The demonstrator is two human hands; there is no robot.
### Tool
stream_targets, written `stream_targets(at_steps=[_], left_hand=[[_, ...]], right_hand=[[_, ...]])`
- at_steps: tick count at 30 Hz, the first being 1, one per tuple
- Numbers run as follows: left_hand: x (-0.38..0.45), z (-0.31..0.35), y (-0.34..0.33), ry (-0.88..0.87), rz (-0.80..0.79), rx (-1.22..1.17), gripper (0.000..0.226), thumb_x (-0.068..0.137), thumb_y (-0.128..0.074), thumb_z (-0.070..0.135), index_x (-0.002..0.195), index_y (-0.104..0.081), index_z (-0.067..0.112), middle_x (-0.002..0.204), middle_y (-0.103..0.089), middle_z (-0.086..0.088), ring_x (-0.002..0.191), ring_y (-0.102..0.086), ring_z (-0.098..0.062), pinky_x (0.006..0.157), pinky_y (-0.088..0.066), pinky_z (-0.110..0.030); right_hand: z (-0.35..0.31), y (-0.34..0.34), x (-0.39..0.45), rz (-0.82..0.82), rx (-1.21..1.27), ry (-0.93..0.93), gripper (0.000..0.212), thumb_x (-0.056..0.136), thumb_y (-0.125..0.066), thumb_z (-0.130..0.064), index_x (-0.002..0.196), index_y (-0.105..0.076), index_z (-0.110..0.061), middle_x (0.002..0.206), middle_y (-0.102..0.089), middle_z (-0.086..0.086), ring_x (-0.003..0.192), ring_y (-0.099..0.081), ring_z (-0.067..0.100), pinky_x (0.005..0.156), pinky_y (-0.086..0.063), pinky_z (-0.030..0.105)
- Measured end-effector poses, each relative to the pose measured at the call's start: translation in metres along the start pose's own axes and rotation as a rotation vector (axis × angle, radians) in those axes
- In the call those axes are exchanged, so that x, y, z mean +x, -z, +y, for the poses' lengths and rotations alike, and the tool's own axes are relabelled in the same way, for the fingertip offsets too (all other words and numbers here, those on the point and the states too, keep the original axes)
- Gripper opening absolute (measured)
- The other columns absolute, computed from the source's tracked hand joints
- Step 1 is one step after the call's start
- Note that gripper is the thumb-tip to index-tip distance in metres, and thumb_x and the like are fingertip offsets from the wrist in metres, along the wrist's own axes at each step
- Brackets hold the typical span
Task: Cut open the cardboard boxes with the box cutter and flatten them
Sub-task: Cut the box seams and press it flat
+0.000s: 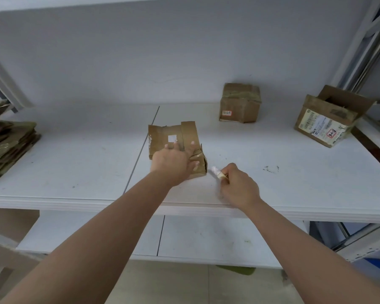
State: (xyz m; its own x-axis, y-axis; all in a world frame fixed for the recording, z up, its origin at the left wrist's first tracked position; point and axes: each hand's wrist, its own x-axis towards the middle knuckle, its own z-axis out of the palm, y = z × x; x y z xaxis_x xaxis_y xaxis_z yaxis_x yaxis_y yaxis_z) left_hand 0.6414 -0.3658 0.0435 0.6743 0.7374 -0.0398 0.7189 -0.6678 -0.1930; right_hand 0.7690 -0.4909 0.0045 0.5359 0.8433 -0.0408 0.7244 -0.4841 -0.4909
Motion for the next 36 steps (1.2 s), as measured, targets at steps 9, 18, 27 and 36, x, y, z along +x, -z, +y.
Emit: stream_targets(at_steps=[9,18,27,36], left_hand=[[-0.023,-0.005,-0.004,-0.036,0.240,-0.322,0.046,0.078,-0.028,0.047,0.080,-0.065,0.019,0.091,-0.062,0.004,0.122,-0.048,-0.019,0.109,-0.011,-0.055],[-0.039,-0.051,-0.014,0.073,0.182,-0.616,0.045,0.083,-0.048,0.000,0.127,-0.051,0.010,0.128,-0.058,-0.012,0.109,-0.056,-0.031,0.093,-0.047,-0.038],[-0.018,-0.043,-0.039,0.044,0.276,-0.620,0.037,0.095,-0.052,0.013,0.132,-0.056,0.017,0.137,-0.046,-0.014,0.121,-0.047,-0.030,0.100,-0.041,-0.034],[-0.018,-0.046,-0.035,0.065,0.295,-0.839,0.040,0.095,-0.050,0.031,0.128,-0.059,0.010,0.124,-0.049,-0.007,0.101,-0.050,-0.011,0.085,-0.036,-0.007]], right_hand=[[0.004,0.006,0.013,0.238,0.066,0.050,0.015,0.098,-0.037,-0.018,0.107,-0.048,-0.020,0.077,-0.060,0.001,0.078,-0.058,0.031,0.076,-0.040,0.036],[0.009,0.000,0.025,0.256,-0.090,0.302,0.022,0.093,-0.048,-0.023,0.107,-0.065,-0.025,0.092,-0.068,0.001,0.091,-0.056,0.026,0.081,-0.033,0.035],[-0.005,0.000,0.054,0.281,-0.180,0.455,0.025,0.098,-0.045,-0.019,0.108,-0.067,-0.026,0.095,-0.068,0.001,0.092,-0.053,0.025,0.078,-0.030,0.034],[-0.008,0.000,0.075,0.182,-0.341,0.512,0.025,0.097,-0.043,-0.016,0.108,-0.062,-0.025,0.097,-0.065,0.000,0.093,-0.053,0.024,0.072,-0.025,0.032]])
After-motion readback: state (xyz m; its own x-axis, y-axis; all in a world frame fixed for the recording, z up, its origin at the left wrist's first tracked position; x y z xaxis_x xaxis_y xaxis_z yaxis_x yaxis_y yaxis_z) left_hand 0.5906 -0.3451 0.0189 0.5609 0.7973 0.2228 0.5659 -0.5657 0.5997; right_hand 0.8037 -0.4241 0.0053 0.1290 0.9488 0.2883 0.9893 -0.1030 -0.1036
